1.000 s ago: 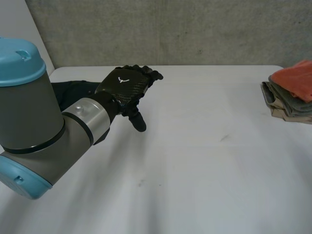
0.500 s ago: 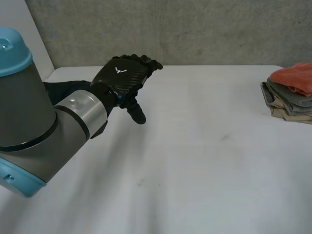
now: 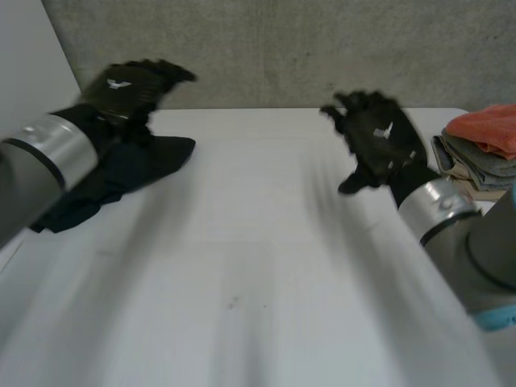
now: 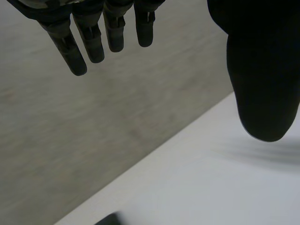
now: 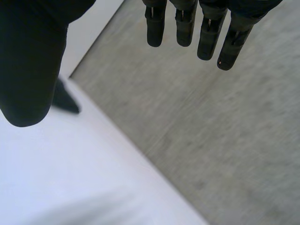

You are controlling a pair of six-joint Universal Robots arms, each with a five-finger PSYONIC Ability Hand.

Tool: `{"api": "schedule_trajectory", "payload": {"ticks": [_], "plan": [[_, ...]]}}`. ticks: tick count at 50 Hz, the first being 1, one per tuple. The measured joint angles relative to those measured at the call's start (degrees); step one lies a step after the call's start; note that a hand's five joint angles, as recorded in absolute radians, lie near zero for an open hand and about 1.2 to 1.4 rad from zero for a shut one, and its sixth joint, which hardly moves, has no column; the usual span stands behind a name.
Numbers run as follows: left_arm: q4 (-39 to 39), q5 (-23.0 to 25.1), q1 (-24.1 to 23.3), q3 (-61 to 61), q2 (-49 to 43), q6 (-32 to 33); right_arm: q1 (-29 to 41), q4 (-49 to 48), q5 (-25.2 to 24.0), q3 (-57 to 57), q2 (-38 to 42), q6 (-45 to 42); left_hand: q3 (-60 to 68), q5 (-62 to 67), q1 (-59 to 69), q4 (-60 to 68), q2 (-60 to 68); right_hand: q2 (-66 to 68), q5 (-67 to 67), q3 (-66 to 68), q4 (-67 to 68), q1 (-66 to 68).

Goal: Fold the laundry.

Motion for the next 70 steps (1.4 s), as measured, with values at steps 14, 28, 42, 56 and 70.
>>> {"api": "schedule_trajectory", "payload": {"ticks": [14, 28, 42, 56, 70], "plan": [[11.3, 0.1, 22.0, 5.9, -18.1, 15.4, 0.1, 0.1, 0.5, 8.6, 1.4, -9.5, 0.0, 0.0, 0.0, 0.0, 0.0, 0.0, 0.0, 0.0, 0.0, 0.0], [10.7, -4.3, 25.1, 17.6, -40.1, 35.7, -0.9, 0.1, 0.4, 11.0, 1.4, -9.5, 35.0, 22.3, 40.0, 34.3, 35.5, 0.0, 0.0, 0.0, 0.0, 0.0], [21.0, -8.2, 13.4, 6.4, -24.9, 18.9, -2.7, 0.0, 1.0, 10.5, 1.4, -9.5, 56.0, 22.3, 55.8, 56.8, 56.7, 0.0, 0.0, 0.0, 0.0, 0.0], [15.4, 11.6, -19.9, -14.6, -7.9, 4.6, -7.6, 0.1, 5.1, 7.4, 0.4, -9.3, 56.2, 22.3, 55.9, 57.0, 56.9, 0.0, 0.0, 0.0, 0.0, 0.0], [13.2, -3.4, -19.8, -11.0, -9.1, 6.3, -8.3, 1.7, 5.6, 6.8, 0.4, -9.1, 13.2, 11.6, 13.5, 12.8, 13.4, 0.0, 0.0, 0.0, 0.0, 0.0]]}}
